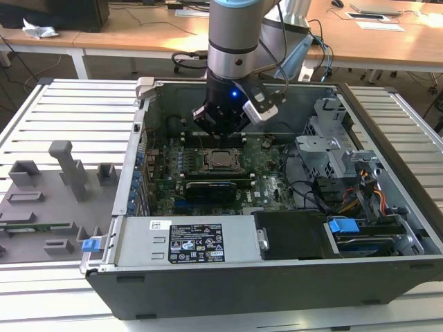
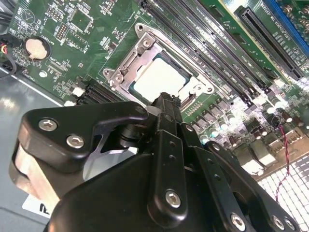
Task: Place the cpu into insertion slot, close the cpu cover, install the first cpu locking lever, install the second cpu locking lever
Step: 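Install the first cpu locking lever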
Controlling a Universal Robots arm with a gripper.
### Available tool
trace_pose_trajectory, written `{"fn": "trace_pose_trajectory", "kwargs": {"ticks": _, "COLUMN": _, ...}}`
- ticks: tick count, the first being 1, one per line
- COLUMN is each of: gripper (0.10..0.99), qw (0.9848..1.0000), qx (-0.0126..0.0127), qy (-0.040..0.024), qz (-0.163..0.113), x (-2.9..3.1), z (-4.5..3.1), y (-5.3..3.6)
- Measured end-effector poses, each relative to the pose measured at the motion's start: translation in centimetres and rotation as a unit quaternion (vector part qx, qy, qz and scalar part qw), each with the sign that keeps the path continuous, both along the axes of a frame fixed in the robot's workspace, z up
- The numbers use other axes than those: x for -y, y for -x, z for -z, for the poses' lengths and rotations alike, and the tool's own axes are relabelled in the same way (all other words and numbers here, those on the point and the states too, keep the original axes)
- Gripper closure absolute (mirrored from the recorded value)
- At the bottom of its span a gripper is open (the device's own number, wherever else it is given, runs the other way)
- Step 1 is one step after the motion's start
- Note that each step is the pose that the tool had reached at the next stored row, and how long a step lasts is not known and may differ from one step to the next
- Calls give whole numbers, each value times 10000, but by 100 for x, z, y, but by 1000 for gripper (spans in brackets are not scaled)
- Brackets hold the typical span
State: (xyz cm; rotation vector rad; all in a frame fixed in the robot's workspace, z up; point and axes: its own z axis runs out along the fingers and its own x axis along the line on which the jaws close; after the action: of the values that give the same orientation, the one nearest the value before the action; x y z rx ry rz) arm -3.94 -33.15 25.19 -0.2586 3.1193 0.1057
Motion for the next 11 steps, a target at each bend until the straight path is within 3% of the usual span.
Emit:
{"fn": "trace_pose_trajectory", "kwargs": {"ticks": 5, "gripper": 980, "qw": 10000, "qx": 0, "qy": 1, "qz": -1, "x": 0, "z": -146, "y": -1}}
{"fn": "trace_pose_trajectory", "kwargs": {"ticks": 9, "gripper": 980, "qw": 10000, "qx": 1, "qy": 2, "qz": 0, "x": 0, "z": -146, "y": 1}}
{"fn": "trace_pose_trajectory", "kwargs": {"ticks": 11, "gripper": 980, "qw": 10000, "qx": 0, "qy": 2, "qz": 0, "x": 0, "z": -146, "y": 51}}
